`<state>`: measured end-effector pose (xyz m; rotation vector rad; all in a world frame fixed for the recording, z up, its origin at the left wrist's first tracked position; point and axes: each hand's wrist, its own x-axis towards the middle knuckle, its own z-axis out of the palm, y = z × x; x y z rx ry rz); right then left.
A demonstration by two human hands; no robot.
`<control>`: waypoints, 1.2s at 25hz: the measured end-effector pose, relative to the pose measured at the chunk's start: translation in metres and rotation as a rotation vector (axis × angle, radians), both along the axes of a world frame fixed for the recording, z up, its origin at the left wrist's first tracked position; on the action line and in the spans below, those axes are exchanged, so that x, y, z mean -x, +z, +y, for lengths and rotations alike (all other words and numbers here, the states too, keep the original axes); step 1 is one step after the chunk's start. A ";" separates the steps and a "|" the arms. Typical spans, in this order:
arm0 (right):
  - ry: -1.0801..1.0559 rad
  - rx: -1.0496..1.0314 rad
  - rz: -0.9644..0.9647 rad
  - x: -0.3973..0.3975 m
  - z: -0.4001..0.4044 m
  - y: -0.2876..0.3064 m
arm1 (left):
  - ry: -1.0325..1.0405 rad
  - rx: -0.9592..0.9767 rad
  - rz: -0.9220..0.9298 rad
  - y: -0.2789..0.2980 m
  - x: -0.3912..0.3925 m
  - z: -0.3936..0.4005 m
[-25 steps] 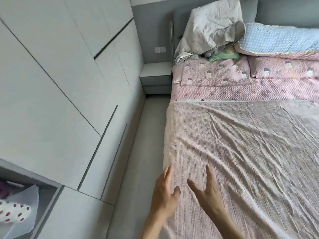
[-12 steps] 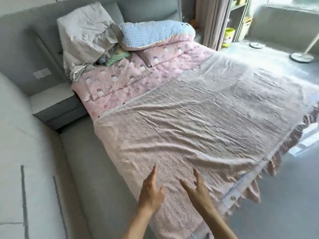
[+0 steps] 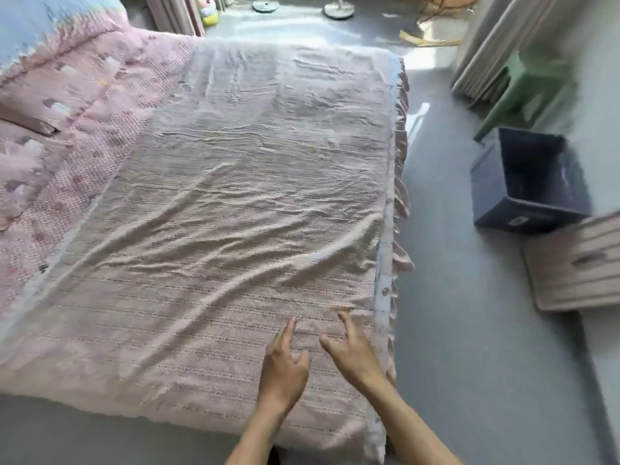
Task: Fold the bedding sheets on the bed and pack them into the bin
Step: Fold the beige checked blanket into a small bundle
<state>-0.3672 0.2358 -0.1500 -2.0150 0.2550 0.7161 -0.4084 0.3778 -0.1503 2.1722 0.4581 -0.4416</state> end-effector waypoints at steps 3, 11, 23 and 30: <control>-0.161 0.090 0.094 0.022 0.010 -0.029 | -0.159 0.016 0.044 -0.039 -0.010 0.019; -0.336 0.335 0.280 0.038 -0.006 -0.163 | -0.496 -0.029 0.120 -0.151 -0.013 -0.012; -0.609 0.483 0.397 0.101 -0.050 -0.281 | -1.154 -0.316 0.660 -0.262 0.071 -0.052; -0.090 0.672 -0.011 0.092 -0.004 -0.229 | -0.572 -0.088 0.410 -0.230 0.025 -0.011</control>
